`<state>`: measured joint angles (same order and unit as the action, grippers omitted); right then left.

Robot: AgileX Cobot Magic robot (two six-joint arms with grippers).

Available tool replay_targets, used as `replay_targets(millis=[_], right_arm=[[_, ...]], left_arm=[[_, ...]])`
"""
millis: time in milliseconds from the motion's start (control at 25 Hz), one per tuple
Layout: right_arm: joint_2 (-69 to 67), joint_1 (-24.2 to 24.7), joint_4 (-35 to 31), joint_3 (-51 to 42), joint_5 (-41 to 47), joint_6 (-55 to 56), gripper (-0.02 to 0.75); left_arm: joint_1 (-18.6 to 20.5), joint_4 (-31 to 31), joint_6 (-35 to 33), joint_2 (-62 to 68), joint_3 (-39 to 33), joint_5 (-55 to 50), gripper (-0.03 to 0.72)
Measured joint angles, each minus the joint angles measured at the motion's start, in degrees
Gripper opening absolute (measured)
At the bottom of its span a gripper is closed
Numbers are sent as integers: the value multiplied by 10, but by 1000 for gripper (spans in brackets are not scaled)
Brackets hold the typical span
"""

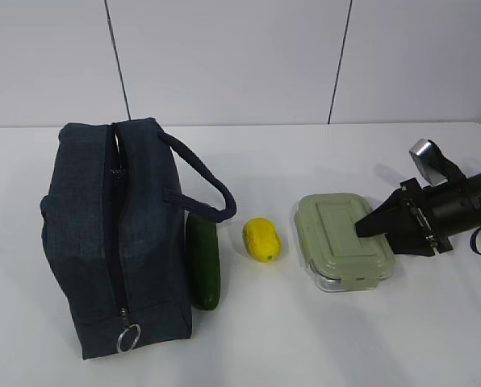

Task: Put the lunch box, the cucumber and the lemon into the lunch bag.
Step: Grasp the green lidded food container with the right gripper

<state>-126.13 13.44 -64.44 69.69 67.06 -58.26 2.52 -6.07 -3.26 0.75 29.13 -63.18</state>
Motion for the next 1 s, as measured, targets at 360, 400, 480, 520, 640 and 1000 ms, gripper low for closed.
replay_targets(millis=[360, 400, 480, 520, 640, 1000], right_arm=[[0, 0, 3, 0, 1, 0, 428], [0, 0, 4, 0, 1, 0, 428], [0, 0, 5, 0, 2, 0, 428], [0, 0, 5, 0, 2, 0, 428], [0, 0, 5, 0, 2, 0, 428], [0, 0, 6, 0, 3, 0, 428]], left_arm=[[0, 0, 0, 0, 0, 0, 239], [0, 0, 0, 0, 0, 0, 238], [0, 0, 0, 0, 0, 0, 239], [0, 0, 0, 0, 0, 0, 239], [0, 0, 0, 0, 0, 0, 239], [0, 0, 0, 0, 0, 0, 239]])
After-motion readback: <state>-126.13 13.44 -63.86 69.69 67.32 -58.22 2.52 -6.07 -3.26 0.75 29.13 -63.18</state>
